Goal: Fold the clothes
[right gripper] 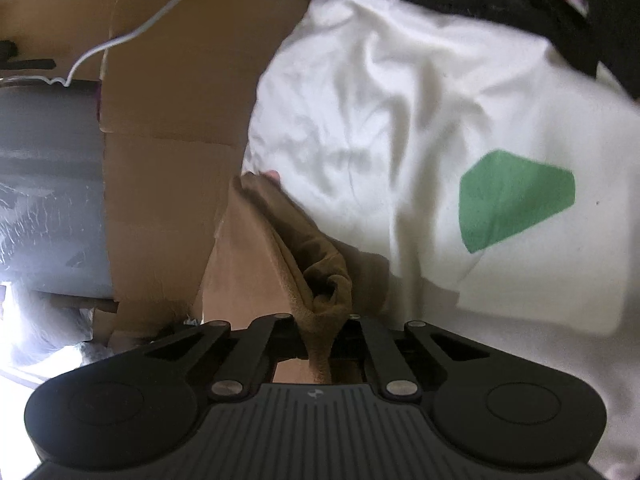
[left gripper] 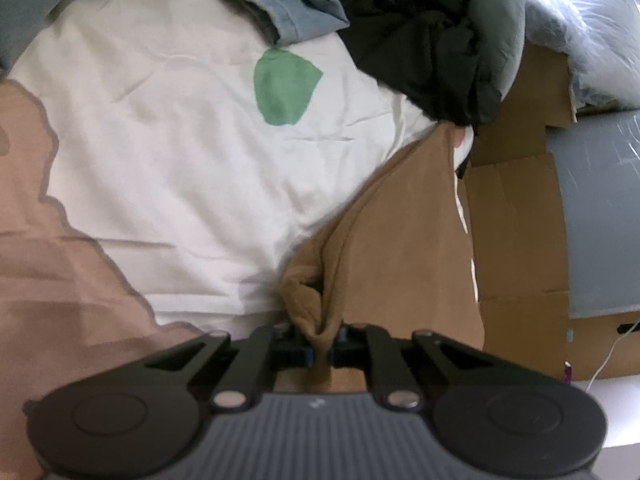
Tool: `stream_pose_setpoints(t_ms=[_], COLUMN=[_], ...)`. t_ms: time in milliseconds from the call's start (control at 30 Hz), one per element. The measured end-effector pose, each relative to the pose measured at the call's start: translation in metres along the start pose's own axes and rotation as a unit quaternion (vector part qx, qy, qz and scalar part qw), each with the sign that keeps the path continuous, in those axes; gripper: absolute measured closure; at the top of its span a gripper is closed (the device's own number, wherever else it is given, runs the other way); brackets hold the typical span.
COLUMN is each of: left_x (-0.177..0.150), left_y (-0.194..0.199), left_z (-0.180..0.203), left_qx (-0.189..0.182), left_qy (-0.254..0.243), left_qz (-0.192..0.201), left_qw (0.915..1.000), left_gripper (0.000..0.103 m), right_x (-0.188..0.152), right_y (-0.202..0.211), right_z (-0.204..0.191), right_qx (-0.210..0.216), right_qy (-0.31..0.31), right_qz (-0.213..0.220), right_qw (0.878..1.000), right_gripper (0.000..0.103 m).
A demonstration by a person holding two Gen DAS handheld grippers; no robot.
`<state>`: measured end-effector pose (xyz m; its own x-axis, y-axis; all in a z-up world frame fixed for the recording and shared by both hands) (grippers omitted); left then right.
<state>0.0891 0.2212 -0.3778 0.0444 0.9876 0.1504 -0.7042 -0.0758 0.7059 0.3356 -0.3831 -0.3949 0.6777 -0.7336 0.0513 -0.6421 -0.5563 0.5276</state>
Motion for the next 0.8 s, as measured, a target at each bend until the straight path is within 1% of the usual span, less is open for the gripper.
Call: stream_pose_setpoints(t_ms=[100, 233, 533, 700, 800], left_x=[0.001, 0.002, -0.004, -0.007, -0.006], left_y=[0.006, 0.012, 0.026, 0.030, 0.033], left_z=[0.005, 0.007, 0.009, 0.004, 0.003], left_qx=[-0.004, 0.002, 0.000, 0.008, 0.013], left_qy=[-0.009, -0.013, -0.031, -0.044, -0.053], left_qz=[-0.003, -0.015, -0.034, -0.056, -0.059], left_qw=[0.9999, 0.9998, 0.9989, 0.9974, 0.9968], left_gripper=[0.097, 0.097, 0.097, 0.097, 0.097], right_x=[-0.002, -0.006, -0.020, -0.032, -0.042], right_y=[0.009, 0.023, 0.068, 0.093, 0.108], right_z=[-0.008, -0.013, 0.007, 0.021, 0.031], right_qx=[0.011, 0.010, 0.000, -0.009, -0.018], right_qy=[-0.004, -0.014, -0.033, -0.045, -0.051], right_qz=[0.007, 0.017, 0.032, 0.039, 0.041], right_qw=[1.000, 1.000, 0.999, 0.998, 0.998], right_gripper=[0.101, 0.102, 0.102, 0.102, 0.102])
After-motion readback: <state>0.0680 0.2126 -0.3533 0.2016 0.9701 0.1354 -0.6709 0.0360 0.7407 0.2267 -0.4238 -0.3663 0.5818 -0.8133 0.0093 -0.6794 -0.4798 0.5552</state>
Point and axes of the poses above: each gripper's, at about its wrist camera, not at the fingertips, and y roughly against the way its jaws point, z to its right, x to its top, the point moved 1 cm from there along -y, roughly the way its jaws point, and after that the axes turned 2 degrees about -y, right-handed, at the moved point
